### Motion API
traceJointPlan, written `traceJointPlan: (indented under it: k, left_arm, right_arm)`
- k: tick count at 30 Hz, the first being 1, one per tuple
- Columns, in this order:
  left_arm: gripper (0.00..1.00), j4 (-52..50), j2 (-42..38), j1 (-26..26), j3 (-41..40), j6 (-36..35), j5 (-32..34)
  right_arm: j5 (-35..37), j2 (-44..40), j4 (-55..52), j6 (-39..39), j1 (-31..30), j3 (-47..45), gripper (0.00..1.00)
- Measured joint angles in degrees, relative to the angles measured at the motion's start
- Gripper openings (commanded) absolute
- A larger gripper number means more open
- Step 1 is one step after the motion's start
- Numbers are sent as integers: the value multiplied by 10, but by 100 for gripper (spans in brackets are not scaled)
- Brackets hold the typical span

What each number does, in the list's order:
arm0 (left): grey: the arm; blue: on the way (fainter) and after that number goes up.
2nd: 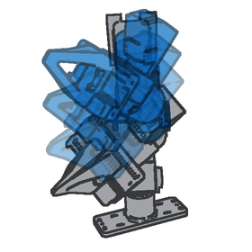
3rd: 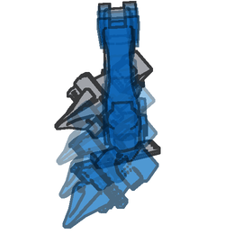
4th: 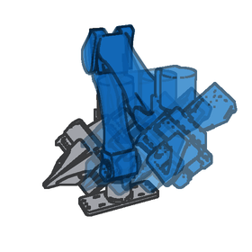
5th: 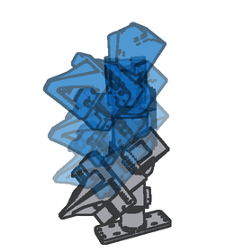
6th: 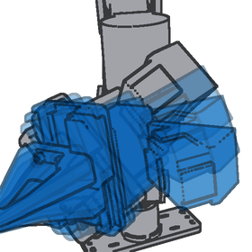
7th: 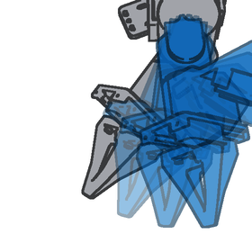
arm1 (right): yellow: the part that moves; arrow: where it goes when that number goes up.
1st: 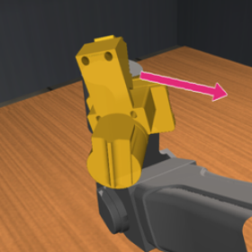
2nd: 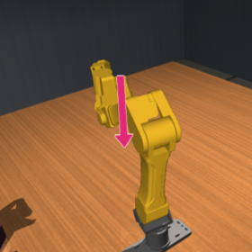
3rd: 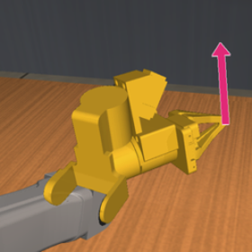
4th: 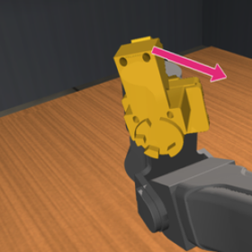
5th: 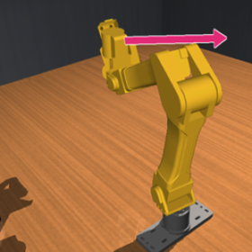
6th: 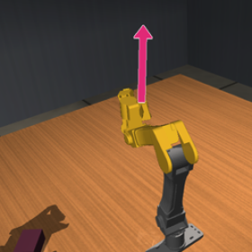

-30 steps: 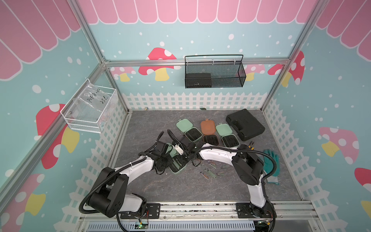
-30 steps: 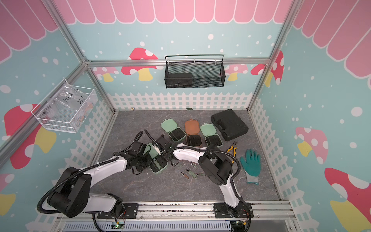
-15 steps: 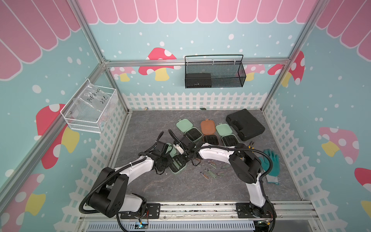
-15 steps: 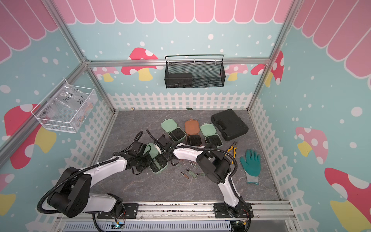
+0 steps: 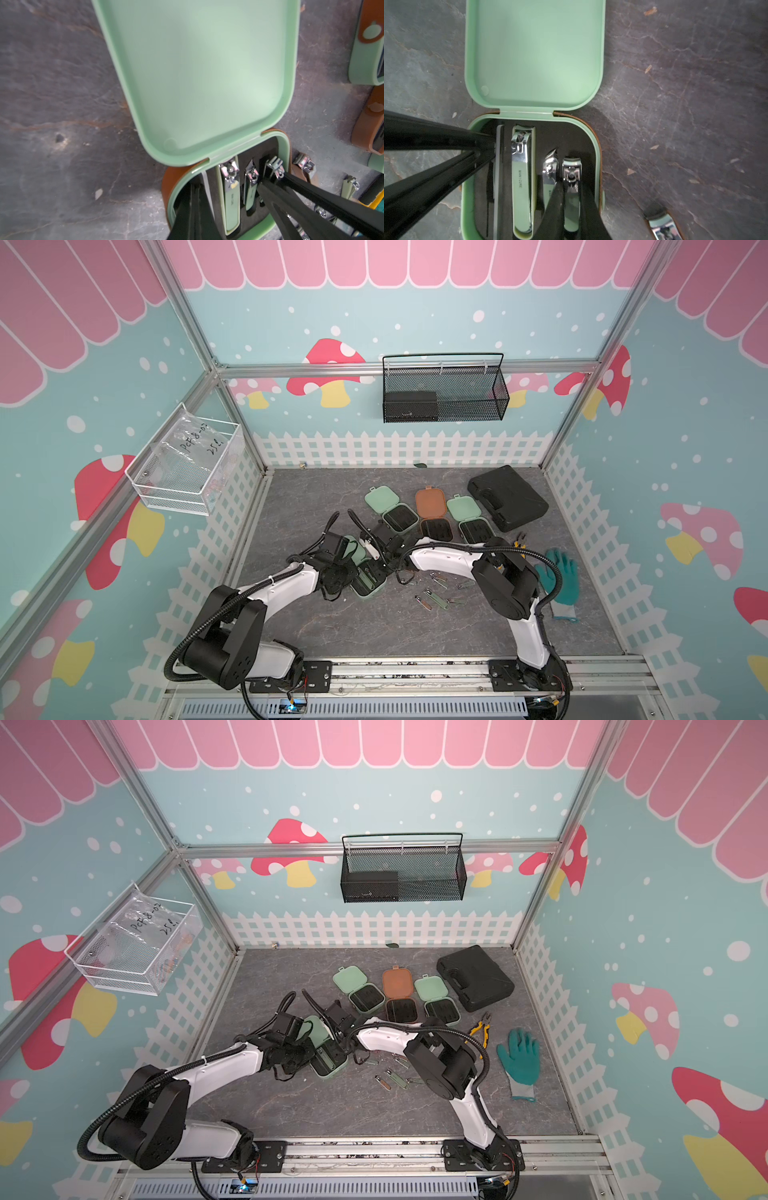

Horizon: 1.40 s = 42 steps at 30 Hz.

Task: Organize nail clipper sets
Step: Place the nail clipper in the storage box.

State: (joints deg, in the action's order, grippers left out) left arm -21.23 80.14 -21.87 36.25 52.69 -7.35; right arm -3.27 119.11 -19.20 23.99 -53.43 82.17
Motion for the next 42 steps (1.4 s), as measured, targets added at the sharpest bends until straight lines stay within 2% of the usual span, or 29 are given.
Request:
traceJointPlan:
  k: [11, 16, 22, 42]
  left_arm:
    - [0, 1, 2, 0, 0, -1, -1]
    - [0, 1, 2, 0, 0, -2, -2]
    - [0, 8, 4, 0, 0, -2, -6]
    - [0, 18, 9, 0, 0, -2, -21]
  right_arm:
    - [67, -13, 45, 15, -24, -39, 5]
    - [84, -14, 53, 16, -29, -45, 8]
    - [89, -15, 32, 13, -29, -35, 15]
    - [79, -15, -25, -2, -28, -12, 23]
